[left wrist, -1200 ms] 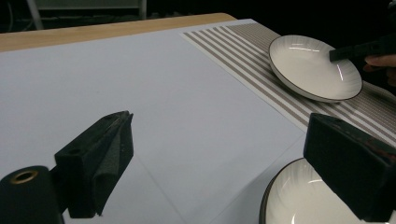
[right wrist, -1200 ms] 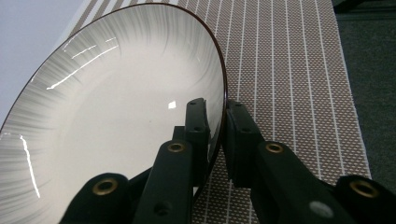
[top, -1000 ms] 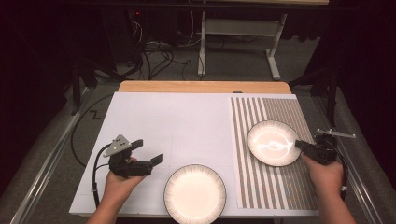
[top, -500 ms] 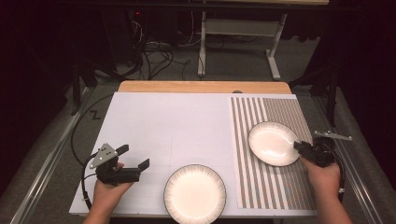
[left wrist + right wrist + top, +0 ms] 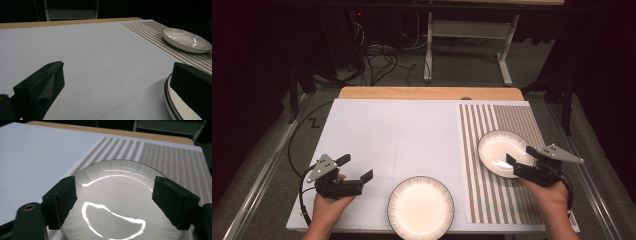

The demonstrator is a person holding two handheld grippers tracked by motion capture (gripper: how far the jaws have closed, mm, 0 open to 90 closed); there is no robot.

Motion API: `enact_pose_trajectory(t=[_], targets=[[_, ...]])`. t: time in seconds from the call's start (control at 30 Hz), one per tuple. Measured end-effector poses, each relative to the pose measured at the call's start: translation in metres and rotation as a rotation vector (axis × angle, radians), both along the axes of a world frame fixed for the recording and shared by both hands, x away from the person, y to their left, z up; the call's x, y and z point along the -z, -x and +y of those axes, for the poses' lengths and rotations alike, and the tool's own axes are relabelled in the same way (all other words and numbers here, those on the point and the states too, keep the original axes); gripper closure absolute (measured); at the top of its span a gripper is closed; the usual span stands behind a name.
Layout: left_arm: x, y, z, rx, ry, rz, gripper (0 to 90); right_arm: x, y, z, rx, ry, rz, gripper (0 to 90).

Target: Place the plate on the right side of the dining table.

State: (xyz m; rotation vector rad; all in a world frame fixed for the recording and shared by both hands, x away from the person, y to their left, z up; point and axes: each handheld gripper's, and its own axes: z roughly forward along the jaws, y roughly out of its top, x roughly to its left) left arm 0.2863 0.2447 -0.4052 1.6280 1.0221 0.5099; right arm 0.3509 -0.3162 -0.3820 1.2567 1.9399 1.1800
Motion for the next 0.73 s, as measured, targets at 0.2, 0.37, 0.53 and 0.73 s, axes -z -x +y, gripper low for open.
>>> enact_pose_trajectory(t=[0.2, 0.37, 0.53, 0.73], targets=[[-0.002, 0.004, -0.002, 0.010, 0.001, -0.011, 0.0, -0.006, 0.023, 0.042, -0.129, -0.031, -0.075, 11.1], [-0.004, 0.009, -0.004, 0.005, 0.005, -0.031, 0.0, -0.004, 0.038, 0.068, -0.207, -0.047, -0.111, 0.9], [-0.005, 0.013, -0.003, -0.016, 0.016, -0.058, 0.0, 0.000, 0.048, 0.079, -0.251, -0.042, -0.142, 0.8], [-0.007, 0.014, 0.001, -0.039, 0.025, -0.077, 0.0, 0.002, 0.059, 0.080, -0.282, -0.038, -0.170, 0.8]])
